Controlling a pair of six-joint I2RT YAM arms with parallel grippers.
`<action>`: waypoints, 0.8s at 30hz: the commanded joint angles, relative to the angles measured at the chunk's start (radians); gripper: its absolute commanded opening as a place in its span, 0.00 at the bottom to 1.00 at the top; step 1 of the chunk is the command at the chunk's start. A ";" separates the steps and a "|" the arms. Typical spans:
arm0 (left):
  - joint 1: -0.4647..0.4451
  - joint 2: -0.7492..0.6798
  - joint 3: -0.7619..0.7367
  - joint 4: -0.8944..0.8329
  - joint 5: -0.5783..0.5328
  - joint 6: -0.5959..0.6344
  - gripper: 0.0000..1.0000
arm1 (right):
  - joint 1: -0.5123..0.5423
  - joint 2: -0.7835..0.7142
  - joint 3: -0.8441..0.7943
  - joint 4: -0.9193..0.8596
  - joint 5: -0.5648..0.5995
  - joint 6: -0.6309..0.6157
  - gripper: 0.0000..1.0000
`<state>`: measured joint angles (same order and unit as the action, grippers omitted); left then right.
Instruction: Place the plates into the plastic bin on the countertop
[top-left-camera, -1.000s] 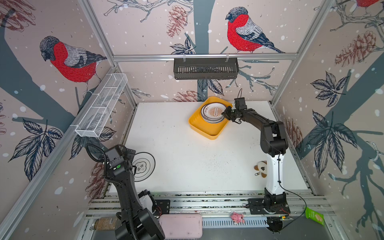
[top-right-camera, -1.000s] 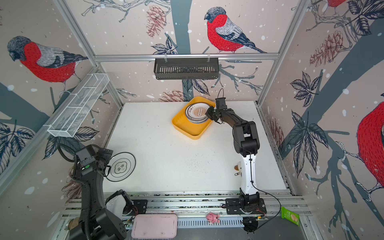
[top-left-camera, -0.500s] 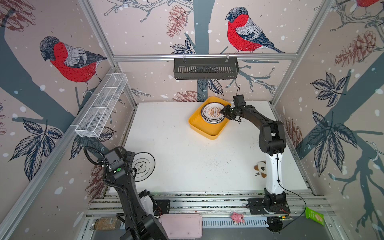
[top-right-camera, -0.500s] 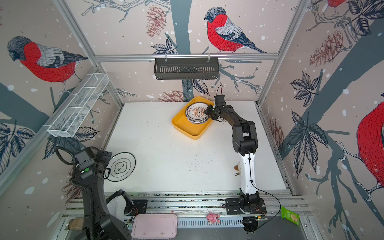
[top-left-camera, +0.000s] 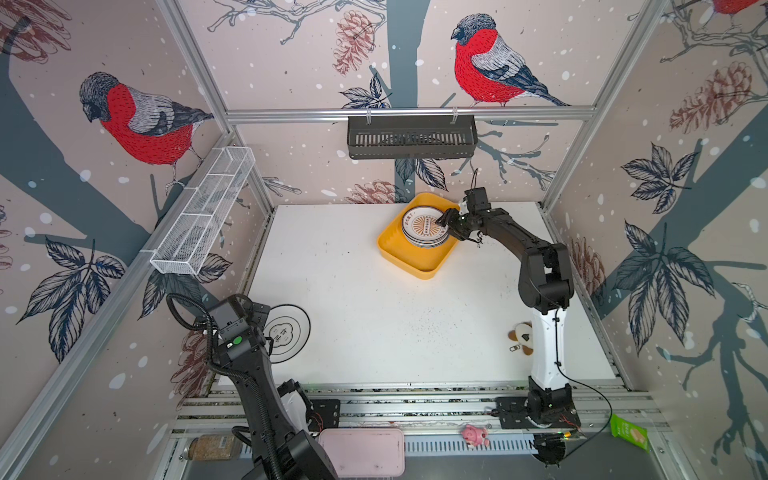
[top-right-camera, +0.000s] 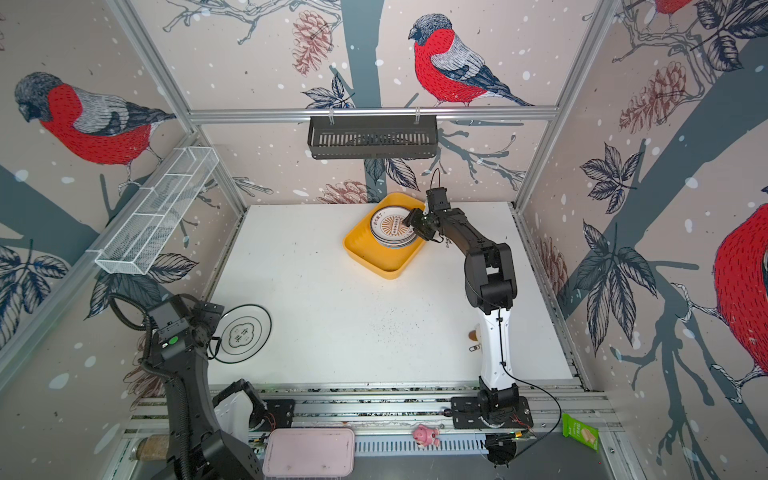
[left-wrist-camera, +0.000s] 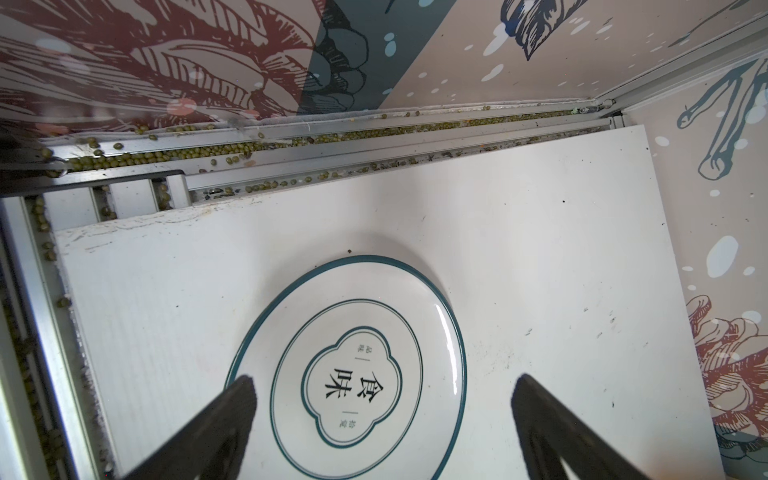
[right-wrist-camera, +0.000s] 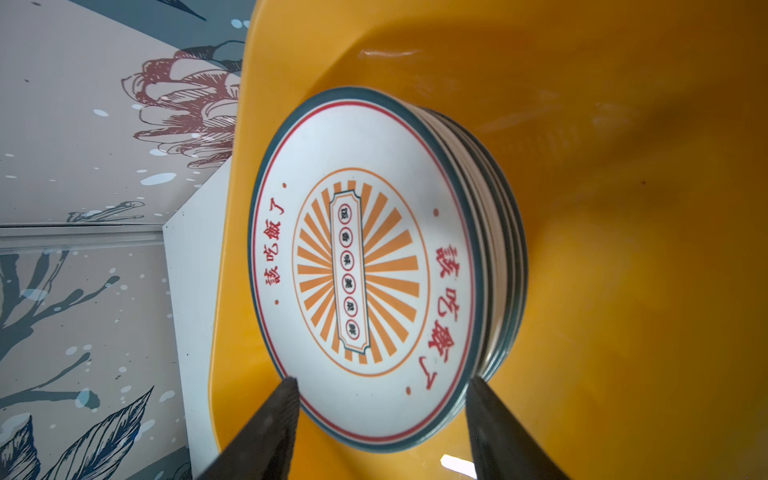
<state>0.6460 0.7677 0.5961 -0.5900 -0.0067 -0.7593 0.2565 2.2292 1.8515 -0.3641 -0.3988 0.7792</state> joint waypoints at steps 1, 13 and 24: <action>0.004 0.000 0.001 -0.038 -0.054 -0.015 0.96 | 0.005 -0.036 -0.023 0.029 0.003 -0.017 0.73; 0.006 0.003 -0.087 -0.004 -0.107 -0.096 0.96 | 0.005 -0.127 -0.121 0.137 -0.006 -0.007 0.98; 0.006 -0.039 -0.197 0.039 -0.087 -0.167 0.96 | -0.004 -0.136 -0.089 0.135 -0.033 -0.018 1.00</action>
<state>0.6498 0.7235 0.4107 -0.5686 -0.0971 -0.8928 0.2531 2.0979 1.7439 -0.2539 -0.4183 0.7792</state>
